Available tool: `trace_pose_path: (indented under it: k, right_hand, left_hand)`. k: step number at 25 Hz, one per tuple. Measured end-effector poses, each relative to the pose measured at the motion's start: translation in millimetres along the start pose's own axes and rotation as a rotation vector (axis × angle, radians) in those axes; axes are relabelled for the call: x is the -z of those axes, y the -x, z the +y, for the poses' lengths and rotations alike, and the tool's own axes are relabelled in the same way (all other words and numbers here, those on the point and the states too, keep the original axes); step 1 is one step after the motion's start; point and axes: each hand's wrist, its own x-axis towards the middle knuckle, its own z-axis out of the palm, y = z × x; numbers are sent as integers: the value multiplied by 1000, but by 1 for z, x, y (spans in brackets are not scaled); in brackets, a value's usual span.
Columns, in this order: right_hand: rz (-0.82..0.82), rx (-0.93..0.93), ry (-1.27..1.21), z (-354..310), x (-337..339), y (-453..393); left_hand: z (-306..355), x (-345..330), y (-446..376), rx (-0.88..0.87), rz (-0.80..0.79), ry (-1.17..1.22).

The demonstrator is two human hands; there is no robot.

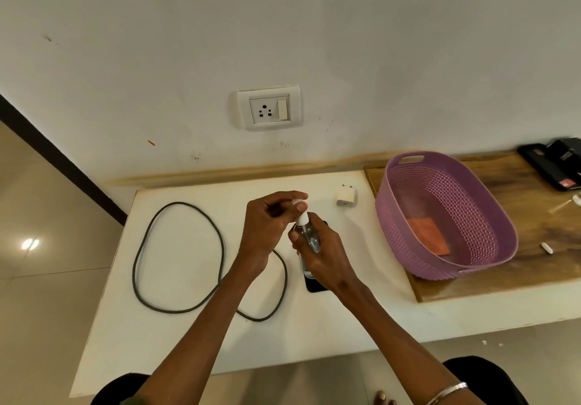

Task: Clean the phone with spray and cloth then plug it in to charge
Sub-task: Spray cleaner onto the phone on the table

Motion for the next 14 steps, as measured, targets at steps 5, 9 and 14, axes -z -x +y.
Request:
trace_pose_path:
  k: [5,9,14]
  right_hand:
    - [4,-52,-76,0,-6,3]
    - [7,-16,-77,-3,-2,-2]
    - [-10,-4,-71,2,-8,-2]
  left_hand:
    - [-1,6,-1,-7,-166,-53]
    - [2,3,1,-20,-65,58]
    - [-3,6,-3,17,-29,50]
